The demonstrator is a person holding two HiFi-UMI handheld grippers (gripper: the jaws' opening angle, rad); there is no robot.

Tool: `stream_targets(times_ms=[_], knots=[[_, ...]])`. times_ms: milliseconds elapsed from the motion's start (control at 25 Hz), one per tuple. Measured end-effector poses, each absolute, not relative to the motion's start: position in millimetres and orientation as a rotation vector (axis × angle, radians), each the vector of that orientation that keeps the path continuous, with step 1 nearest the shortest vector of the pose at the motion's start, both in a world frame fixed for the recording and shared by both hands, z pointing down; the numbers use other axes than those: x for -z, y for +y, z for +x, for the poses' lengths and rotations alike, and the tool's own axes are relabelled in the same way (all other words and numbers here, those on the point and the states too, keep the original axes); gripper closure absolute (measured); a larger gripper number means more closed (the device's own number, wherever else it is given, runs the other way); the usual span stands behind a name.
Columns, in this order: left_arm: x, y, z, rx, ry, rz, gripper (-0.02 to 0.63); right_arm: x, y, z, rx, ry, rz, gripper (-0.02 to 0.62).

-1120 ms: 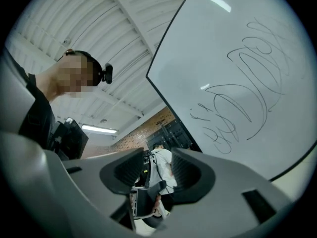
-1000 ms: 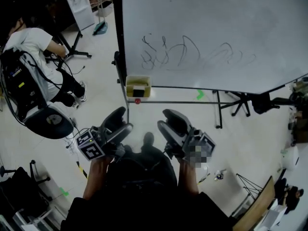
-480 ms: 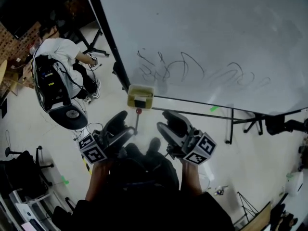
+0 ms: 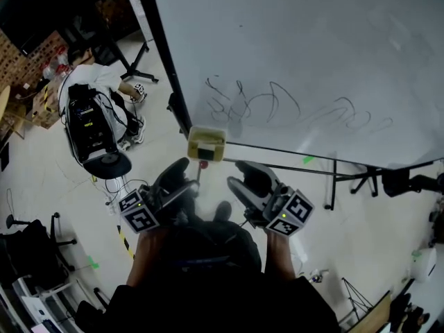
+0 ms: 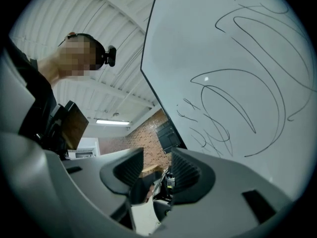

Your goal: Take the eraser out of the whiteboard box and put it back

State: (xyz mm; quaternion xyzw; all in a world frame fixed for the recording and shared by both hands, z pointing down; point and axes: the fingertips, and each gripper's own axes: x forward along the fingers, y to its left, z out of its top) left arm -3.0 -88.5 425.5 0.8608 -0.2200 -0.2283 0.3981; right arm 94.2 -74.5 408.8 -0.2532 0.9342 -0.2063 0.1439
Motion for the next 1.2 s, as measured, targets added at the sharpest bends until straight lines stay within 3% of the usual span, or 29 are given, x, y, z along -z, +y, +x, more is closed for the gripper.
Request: stream_targets(times_ms=[520, 1200], knots=[[-412.8, -125.3, -42.0, 0.642, -0.422, 2.187, 0.198, -412.2, -104.4, 57.4, 0.568, 2.733, -0.949, 0.396], [-434.1, -129.7, -49.2, 0.616, -0.399, 2.138, 0.198, -520.5, -140.3, 49.5, 0.563, 3.103, -1.230, 0.388]])
